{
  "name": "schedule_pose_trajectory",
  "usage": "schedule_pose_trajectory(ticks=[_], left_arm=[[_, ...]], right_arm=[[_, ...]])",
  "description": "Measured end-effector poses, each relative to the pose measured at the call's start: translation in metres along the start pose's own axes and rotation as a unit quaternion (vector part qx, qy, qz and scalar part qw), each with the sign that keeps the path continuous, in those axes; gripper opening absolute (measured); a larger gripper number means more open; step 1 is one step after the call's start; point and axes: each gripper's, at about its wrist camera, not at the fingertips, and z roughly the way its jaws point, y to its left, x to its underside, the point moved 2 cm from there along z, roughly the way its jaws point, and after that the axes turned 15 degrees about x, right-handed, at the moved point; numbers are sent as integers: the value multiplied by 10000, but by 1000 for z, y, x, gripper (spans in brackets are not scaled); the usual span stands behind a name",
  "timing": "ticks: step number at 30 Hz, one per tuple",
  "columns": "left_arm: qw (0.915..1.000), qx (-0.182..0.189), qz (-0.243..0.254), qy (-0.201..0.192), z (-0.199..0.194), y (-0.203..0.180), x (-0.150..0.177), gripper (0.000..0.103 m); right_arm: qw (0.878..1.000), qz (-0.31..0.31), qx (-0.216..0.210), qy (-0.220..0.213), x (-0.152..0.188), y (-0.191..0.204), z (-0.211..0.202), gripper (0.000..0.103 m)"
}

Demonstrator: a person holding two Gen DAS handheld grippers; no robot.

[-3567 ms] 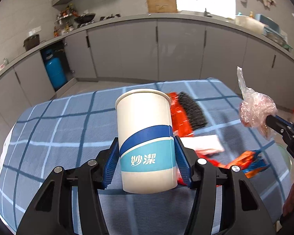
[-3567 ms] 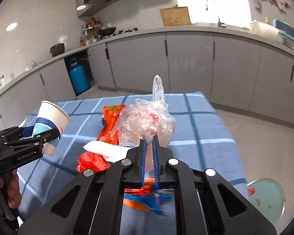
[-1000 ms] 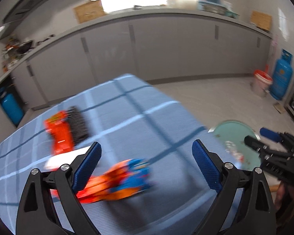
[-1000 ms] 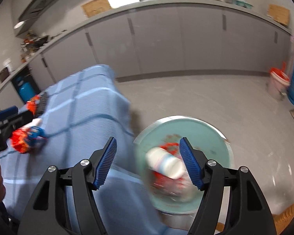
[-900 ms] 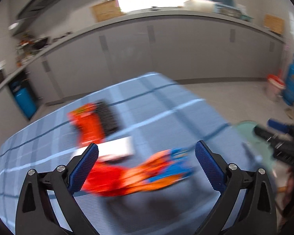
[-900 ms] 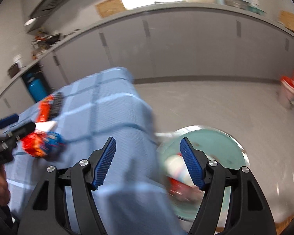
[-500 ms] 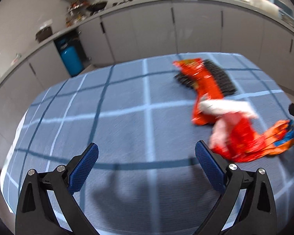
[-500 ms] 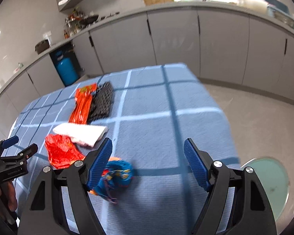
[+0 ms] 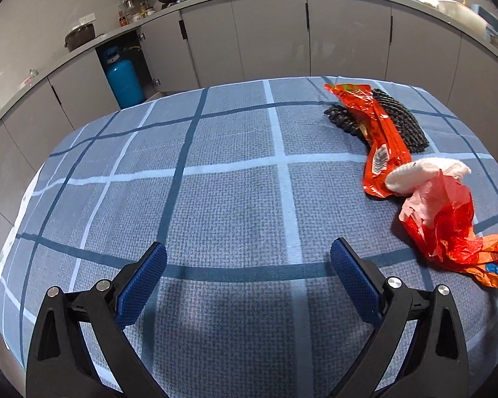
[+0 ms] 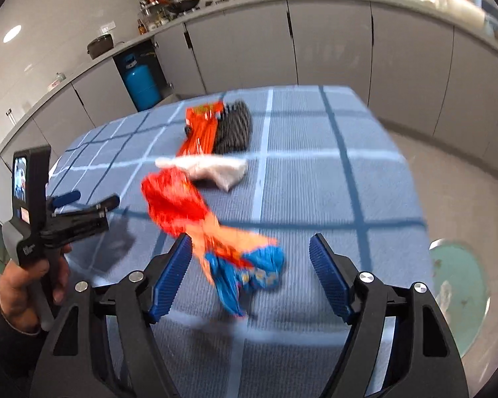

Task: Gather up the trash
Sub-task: 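Grasp the colorful wrapper with the right gripper while the left gripper grasps the white glove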

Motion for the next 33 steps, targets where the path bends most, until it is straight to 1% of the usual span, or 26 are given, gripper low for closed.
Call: schedule_pose_trajectory(ticks=[1, 4, 6, 8, 11, 12, 13, 14, 15, 16, 17, 18, 19, 22, 25, 33], left_arm=[[10000, -13, 11, -4, 0, 0, 0, 97], [10000, -40, 52, -30, -3, 0, 0, 97], [10000, -57, 55, -41, -4, 2, 0, 97], [10000, -71, 56, -34, -5, 4, 0, 97], [10000, -84, 47, -27, -6, 7, 0, 97], [10000, -71, 44, -22, -6, 7, 0, 97], [10000, -57, 48, -15, -6, 6, 0, 97], [10000, -53, 56, -11, -5, 6, 0, 97], [10000, -39, 75, -9, -5, 5, 0, 97], [9999, -19, 99, -9, -5, 3, -1, 97], [9999, -7, 107, 0, -5, 1, -1, 97], [9999, 6, 128, -3, -5, -1, -1, 97], [9999, 17, 156, -8, -6, -4, -2, 97], [9997, 31, 220, -41, -10, -9, -4, 97], [9996, 15, 269, -112, -15, -11, -9, 97], [9990, 31, 342, -273, -26, -21, -22, 97]], right_arm=[[10000, -69, 13, -31, -4, 3, 2, 73], [9991, -354, -177, -116, -14, 21, 17, 73], [9981, -599, -114, 7, -13, 32, 31, 73], [9967, -759, -167, 231, -7, 40, 46, 73], [9947, -906, -188, 451, 5, 43, 53, 71], [9936, -963, -214, 542, 11, 42, 53, 68], [9930, -992, -247, 590, 15, 42, 52, 60], [9922, -1034, -275, 642, 20, 42, 50, 56], [9919, -1046, -267, 667, 23, 41, 48, 42], [9918, -1029, -303, 695, 25, 42, 48, 33], [9919, -998, -357, 706, 26, 41, 46, 31], [9920, -972, -396, 703, 28, 40, 45, 26], [9921, -939, -430, 707, 29, 40, 44, 22], [9930, -848, -526, 628, 32, 42, 37, 17], [9942, -734, -623, 475, 35, 41, 23, 15], [9960, -394, -793, -95, 29, 28, -18, 13]])
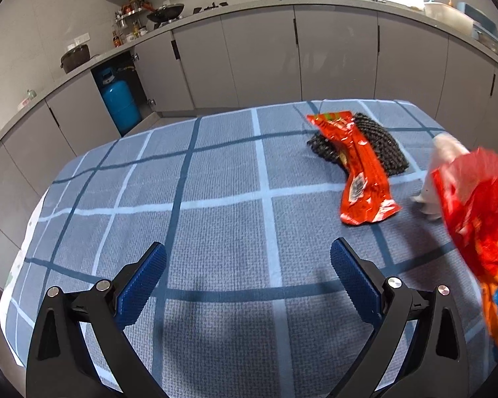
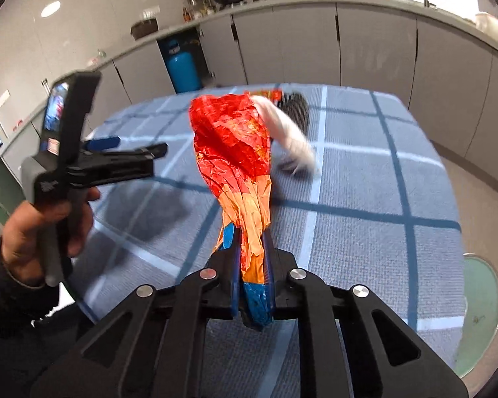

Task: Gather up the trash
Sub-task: 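Grasp the colorful wrapper with the right gripper while the left gripper grasps the white glove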

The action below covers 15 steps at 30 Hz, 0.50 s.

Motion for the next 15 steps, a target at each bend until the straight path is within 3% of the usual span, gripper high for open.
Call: schedule_pose_trajectory(ticks=[8, 15], left_arm=[[9998, 101, 162, -49, -1, -19, -3, 97], [9961, 509, 713, -139, 7, -64, -10, 97]], right_arm=[[9971, 487, 171, -551, -8, -23, -33, 13], [9935, 718, 812, -342, 0, -51, -17, 13]])
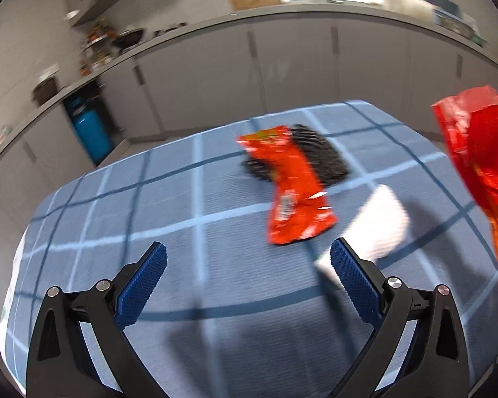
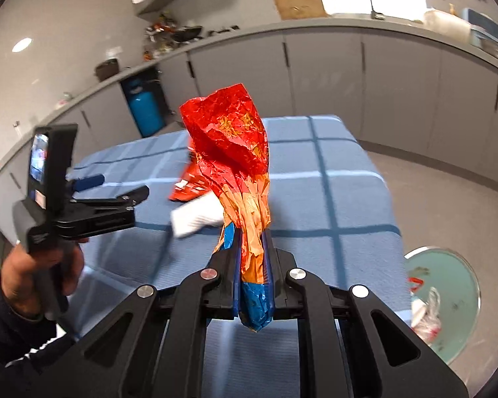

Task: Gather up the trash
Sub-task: 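Grasp the colorful wrapper with the right gripper while the left gripper grasps the white glove, then carry the wrapper and white glove over the teal bucket and open both grippers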

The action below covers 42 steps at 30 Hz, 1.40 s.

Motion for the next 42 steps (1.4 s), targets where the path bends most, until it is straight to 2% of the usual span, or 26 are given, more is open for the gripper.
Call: schedule_pose_trajectory(ticks=[7, 14, 17, 20, 21, 24, 25, 27, 30, 33, 37, 42], left_arm=[[9981, 530, 262, 149, 30, -39, -10, 97], [9947, 788, 577, 321, 49, -71, -9, 94], [9925, 962, 546, 515, 59, -77, -7, 77], [9914, 1019, 525, 627, 65, -79, -4, 71], [9912, 1026, 543, 642, 65, -80, -3, 64], [9904, 1016, 607, 715, 68, -83, 0, 51], [9902, 1018, 621, 720, 68, -84, 0, 43], [9908, 940, 688, 696, 66, -86, 1, 32], [9906, 1017, 629, 664, 59, -88, -4, 29], [9889, 1210, 744, 427, 41, -107, -19, 29], [9793, 1707, 1081, 142, 22, -160, -37, 29], [9645, 2247, 1384, 78, 23, -226, -47, 29]], right_arm=[[9996, 213, 117, 158, 13, -19, 10, 13], [9990, 358, 131, 219, 20, -37, 15, 13], [9987, 422, 117, 248, 24, -42, 17, 13], [9984, 477, 102, 272, 26, -45, 18, 13], [9983, 500, 97, 279, 27, -47, 19, 13], [9980, 553, 97, 301, 27, -48, 22, 13], [9979, 563, 94, 304, 26, -51, 25, 13], [9977, 606, 110, 288, 26, -52, 25, 13], [9972, 703, 178, 183, 25, -60, 20, 13], [9962, 817, 297, 59, 23, -74, 11, 13], [9918, 1074, 694, -19, 25, -115, -3, 13], [9808, 1471, 1269, 144, 46, -175, -11, 13]])
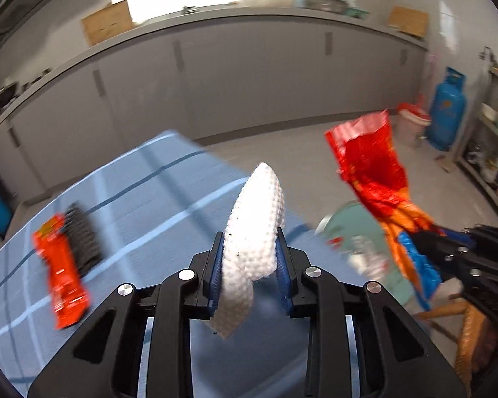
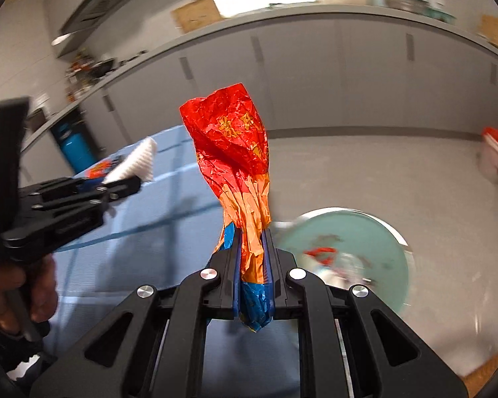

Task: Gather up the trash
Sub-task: 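Carry the wrapper and white glove over the teal bucket and open both grippers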

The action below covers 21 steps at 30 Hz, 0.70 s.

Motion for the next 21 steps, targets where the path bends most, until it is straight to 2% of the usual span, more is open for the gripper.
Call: schedule_pose_trajectory(ticks=[4, 13, 14, 16, 17, 18, 19, 21], left_arm=[[9991, 394, 119, 93, 29, -36, -11, 29], [9951, 825, 296, 456, 81, -84, -6, 30], [9947, 856, 309, 479, 84, -85, -5, 32], [9946, 856, 312, 505, 90, -88, -4, 48], [9948, 827, 288, 520, 92, -88, -3, 65], [9949, 833, 255, 513, 92, -87, -3, 68], [9947, 856, 241, 520, 93, -86, -2, 68], [9948, 809, 265, 553, 92, -82, -1, 72]], right_arm=[[9992, 177, 282, 214, 9, -33, 11, 13], [9957, 473, 558, 566, 30, -72, 46, 13], [9955, 485, 570, 590, 32, -74, 50, 14], [9948, 496, 566, 692, 36, -75, 62, 17], [9940, 542, 641, 699, 39, -77, 66, 19], [9938, 568, 645, 708, 39, -78, 69, 31], [9934, 604, 641, 741, 41, -80, 73, 48], [9924, 637, 734, 760, 44, -81, 77, 51]])
